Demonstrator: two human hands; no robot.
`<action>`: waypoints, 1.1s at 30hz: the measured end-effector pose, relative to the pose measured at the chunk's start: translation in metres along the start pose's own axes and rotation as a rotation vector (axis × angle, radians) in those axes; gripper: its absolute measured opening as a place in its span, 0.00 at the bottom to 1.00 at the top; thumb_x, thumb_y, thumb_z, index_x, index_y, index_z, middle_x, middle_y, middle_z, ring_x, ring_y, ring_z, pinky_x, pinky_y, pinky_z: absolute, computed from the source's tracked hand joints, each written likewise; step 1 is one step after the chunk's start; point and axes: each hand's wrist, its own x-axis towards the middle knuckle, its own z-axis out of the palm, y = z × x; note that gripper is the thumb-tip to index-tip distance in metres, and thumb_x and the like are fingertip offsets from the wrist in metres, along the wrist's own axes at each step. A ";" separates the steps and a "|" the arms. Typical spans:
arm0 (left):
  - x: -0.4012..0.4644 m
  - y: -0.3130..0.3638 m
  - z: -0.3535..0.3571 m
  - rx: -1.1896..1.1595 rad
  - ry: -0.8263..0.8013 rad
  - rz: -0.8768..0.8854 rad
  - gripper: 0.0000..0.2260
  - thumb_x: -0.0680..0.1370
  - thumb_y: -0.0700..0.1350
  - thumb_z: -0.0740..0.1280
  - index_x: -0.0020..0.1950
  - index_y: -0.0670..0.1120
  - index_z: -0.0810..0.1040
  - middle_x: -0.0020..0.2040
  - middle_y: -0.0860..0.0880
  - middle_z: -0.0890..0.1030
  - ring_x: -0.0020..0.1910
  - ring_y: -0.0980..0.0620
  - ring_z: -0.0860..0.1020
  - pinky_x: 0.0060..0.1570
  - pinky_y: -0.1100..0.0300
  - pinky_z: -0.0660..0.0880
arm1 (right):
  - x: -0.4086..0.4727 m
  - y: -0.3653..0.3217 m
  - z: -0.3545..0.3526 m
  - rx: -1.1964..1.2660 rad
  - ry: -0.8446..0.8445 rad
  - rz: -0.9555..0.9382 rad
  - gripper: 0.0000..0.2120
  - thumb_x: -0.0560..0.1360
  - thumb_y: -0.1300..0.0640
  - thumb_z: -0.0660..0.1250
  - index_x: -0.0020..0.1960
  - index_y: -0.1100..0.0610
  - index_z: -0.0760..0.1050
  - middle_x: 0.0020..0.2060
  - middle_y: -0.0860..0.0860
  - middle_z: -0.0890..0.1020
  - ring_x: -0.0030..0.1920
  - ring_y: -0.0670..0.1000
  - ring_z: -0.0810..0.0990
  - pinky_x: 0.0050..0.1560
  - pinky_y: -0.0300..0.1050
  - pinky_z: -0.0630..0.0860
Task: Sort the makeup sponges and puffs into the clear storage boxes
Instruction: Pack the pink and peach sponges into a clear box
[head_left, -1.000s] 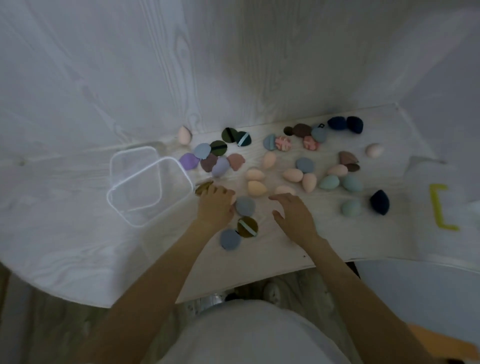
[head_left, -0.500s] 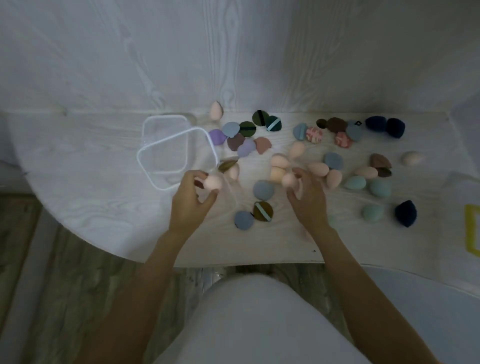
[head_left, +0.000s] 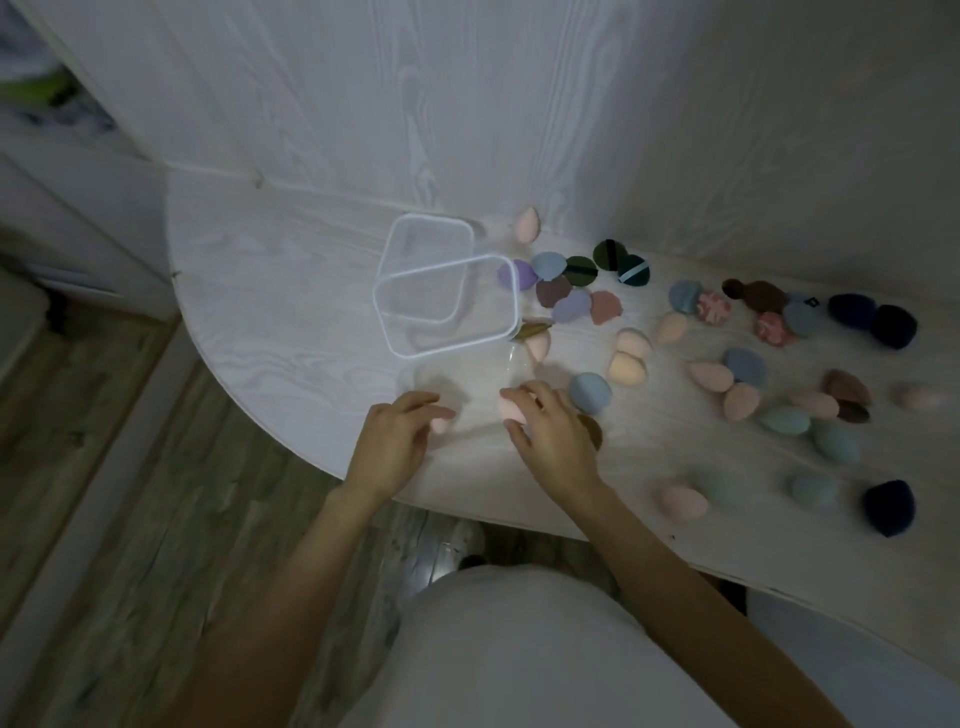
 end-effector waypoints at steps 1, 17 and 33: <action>0.001 -0.003 0.000 0.012 -0.002 0.006 0.18 0.68 0.29 0.68 0.50 0.49 0.83 0.58 0.45 0.80 0.50 0.43 0.81 0.51 0.49 0.76 | 0.000 0.000 0.002 0.003 -0.006 -0.014 0.17 0.71 0.62 0.69 0.59 0.57 0.75 0.54 0.57 0.78 0.49 0.59 0.77 0.43 0.55 0.78; 0.011 -0.010 -0.019 0.374 -0.201 0.031 0.11 0.79 0.47 0.61 0.60 0.52 0.77 0.56 0.53 0.80 0.61 0.51 0.73 0.65 0.47 0.49 | 0.021 -0.007 0.011 -0.020 -0.017 0.029 0.16 0.74 0.61 0.67 0.61 0.56 0.75 0.56 0.57 0.76 0.55 0.58 0.74 0.43 0.53 0.79; -0.008 -0.011 -0.010 0.289 -0.115 0.068 0.13 0.73 0.50 0.70 0.56 0.51 0.80 0.57 0.52 0.80 0.57 0.51 0.77 0.63 0.53 0.50 | 0.030 -0.023 0.001 -0.135 -0.082 0.020 0.14 0.75 0.50 0.66 0.55 0.58 0.75 0.45 0.56 0.82 0.43 0.56 0.79 0.43 0.47 0.73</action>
